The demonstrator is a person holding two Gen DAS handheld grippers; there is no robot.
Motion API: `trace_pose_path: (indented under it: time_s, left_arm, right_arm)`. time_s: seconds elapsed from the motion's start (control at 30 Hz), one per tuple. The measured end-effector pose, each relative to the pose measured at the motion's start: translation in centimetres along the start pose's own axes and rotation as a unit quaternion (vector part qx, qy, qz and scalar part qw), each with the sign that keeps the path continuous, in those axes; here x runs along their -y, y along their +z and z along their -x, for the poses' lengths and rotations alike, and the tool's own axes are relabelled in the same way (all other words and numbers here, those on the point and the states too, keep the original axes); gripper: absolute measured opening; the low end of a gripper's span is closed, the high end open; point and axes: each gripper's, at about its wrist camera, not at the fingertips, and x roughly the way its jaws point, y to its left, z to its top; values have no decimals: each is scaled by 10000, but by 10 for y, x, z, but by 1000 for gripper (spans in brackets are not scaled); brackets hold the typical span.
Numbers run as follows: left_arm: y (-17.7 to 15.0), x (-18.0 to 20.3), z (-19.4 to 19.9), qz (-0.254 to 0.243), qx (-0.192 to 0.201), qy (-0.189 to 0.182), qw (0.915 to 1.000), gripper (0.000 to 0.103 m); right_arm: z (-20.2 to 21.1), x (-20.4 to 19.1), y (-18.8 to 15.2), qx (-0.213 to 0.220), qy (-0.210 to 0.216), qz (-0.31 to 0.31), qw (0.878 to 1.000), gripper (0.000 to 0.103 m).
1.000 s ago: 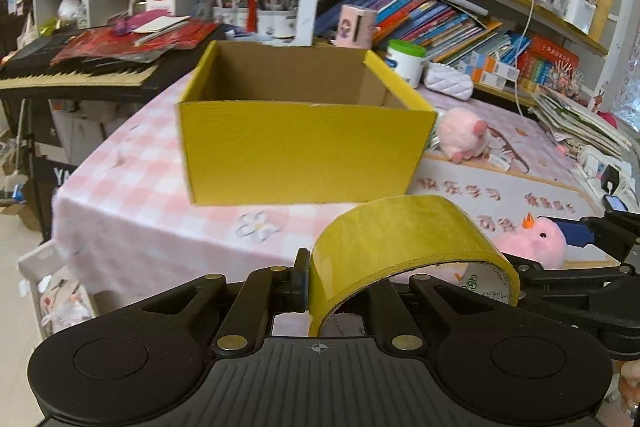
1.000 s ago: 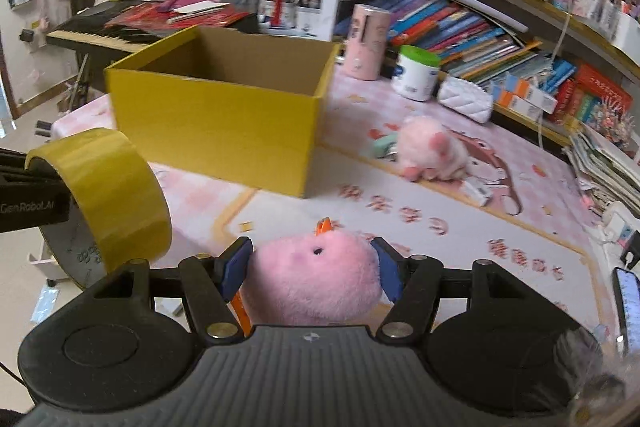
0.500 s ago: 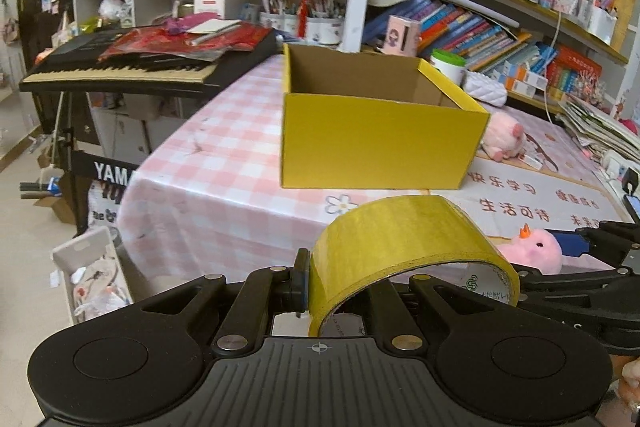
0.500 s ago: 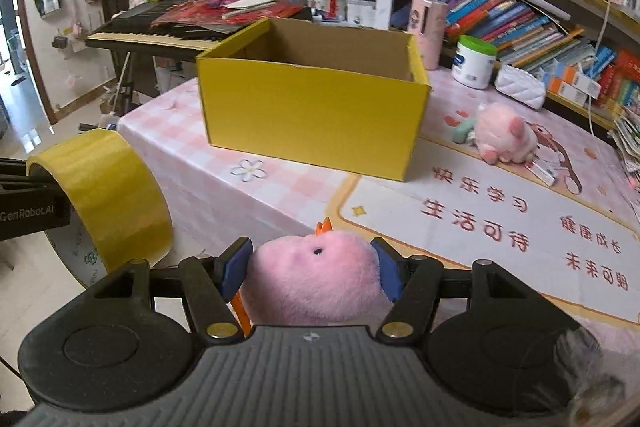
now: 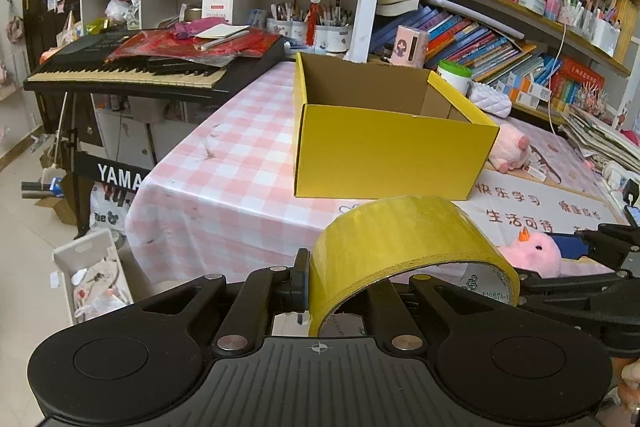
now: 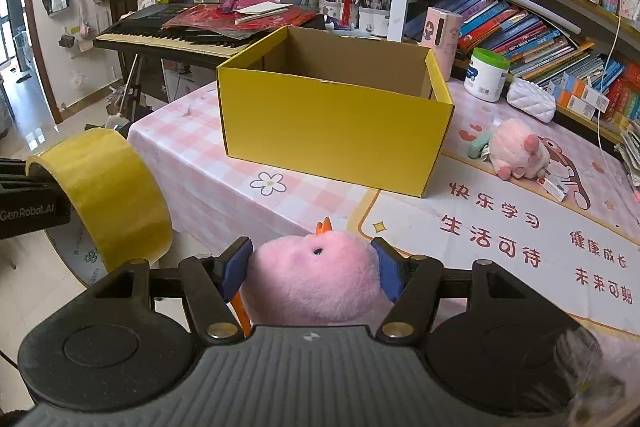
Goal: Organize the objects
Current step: 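Carry the tape roll and the chick in both tools over the yellow box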
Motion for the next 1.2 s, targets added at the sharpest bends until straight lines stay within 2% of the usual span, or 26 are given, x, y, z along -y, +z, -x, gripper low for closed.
trace_pose_path:
  time_s: [0.27, 0.47, 0.67, 0.8, 0.97, 1.2]
  left_arm:
    - [2, 13, -9, -111, -34, -211, 9997, 6]
    - [10, 13, -17, -124, -2, -62, 9999, 6]
    - [35, 10, -20, -60, 285, 13, 9996, 6]
    - [61, 13, -22, -60, 654, -35, 9978, 6]
    - [101, 22, -38, -169, 1010, 38, 9947, 6]
    - [131, 38, -77, -117, 1018, 256, 9944, 6]
  right_arm:
    - [4, 10, 0, -10, -146, -1, 9999, 62]
    - [-8, 18, 7, -16, -83, -72, 9999, 62]
    - [-26, 21, 28, 65, 58, 53, 9999, 62]
    - [-25, 29, 51, 675, -125, 111, 9976, 62]
    - [-22, 56, 92, 1555, -326, -78, 9873, 62]
    - [-39, 101, 134, 1932, -117, -418, 9802, 62]
